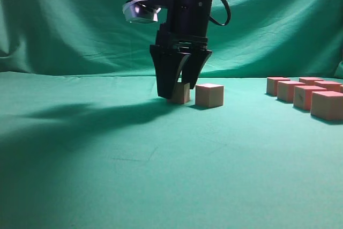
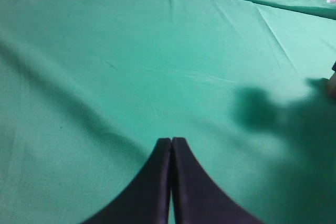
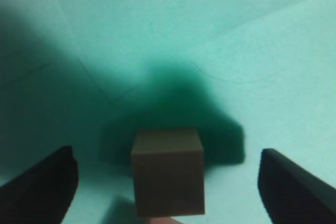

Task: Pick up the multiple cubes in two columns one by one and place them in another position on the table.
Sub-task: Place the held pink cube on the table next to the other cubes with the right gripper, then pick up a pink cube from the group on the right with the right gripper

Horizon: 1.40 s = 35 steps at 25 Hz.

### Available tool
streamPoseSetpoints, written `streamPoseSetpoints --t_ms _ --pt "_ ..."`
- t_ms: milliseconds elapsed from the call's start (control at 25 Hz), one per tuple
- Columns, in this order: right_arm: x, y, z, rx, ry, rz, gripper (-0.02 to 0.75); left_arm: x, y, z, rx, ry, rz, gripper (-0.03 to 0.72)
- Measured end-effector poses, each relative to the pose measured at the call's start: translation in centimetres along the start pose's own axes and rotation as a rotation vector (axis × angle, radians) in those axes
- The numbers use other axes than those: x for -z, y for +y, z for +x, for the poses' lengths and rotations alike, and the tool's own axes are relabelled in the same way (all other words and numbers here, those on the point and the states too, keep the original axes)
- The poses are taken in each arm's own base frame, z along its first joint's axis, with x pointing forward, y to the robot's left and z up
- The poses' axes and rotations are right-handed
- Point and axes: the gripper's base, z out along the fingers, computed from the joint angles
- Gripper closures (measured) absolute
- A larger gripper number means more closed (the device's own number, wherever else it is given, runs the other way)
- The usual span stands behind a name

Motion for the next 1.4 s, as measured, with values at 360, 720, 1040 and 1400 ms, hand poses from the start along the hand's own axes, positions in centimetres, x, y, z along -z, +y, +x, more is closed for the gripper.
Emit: streamPoseSetpoints --t_ms 360,720,1040,1400 --pt "4.9 0.2 -0.3 -0.035 -0.07 0.074 0.067 0.0 0.0 0.0 0.0 0.0 0.0 0.688" --pt "19.1 2.8 0.7 -0.365 -0.348 0.202 0.205 0.0 0.0 0.0 0.0 0.0 0.0 0.688" --pt "28.6 6.8 6.4 -0.579 -0.479 0.352 0.231 0.0 0.0 0.0 0.0 0.0 0.0 0.688" --pt "22.0 8.5 16.1 -0.894 -0.172 0.299 0.231 0.0 0.0 0.0 0.0 0.0 0.0 0.688"
